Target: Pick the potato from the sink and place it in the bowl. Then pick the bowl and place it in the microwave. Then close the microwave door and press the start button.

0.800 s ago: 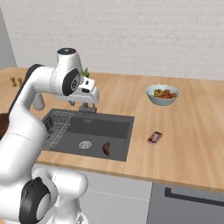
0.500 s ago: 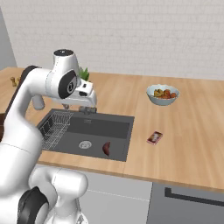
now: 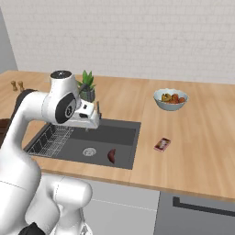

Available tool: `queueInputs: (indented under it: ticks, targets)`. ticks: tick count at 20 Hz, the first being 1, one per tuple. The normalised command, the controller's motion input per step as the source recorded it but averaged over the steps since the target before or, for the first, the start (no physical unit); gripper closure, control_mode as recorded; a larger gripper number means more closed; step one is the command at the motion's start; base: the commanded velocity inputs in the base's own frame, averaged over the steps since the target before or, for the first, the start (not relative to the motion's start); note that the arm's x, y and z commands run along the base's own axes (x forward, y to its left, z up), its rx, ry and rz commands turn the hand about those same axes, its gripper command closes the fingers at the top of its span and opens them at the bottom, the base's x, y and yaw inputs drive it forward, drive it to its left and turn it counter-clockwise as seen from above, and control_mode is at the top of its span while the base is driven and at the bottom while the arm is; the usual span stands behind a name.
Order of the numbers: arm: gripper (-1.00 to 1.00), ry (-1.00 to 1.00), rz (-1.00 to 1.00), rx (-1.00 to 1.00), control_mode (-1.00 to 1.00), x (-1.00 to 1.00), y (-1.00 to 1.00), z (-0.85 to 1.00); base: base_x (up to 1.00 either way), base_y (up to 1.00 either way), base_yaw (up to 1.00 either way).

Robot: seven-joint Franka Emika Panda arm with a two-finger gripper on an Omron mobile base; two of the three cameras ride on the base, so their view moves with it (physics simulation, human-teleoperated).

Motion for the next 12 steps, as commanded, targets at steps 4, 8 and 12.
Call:
queueInputs:
  ticks: [4, 8, 12]
  targets:
    - [-1.0, 0.01, 0.0, 0.01, -1.0, 0.38, -0.13, -0.5, 0.0, 0.0, 0.0]
    - [-1.0, 0.01, 0.0, 0.02, -1.0, 0.6, -0.04, -0.31, 0.0, 0.0, 0.0]
    - [-1.0, 0.07, 0.0, 0.01, -1.0, 0.68, -0.09, -0.3, 0.0, 0.0, 0.0]
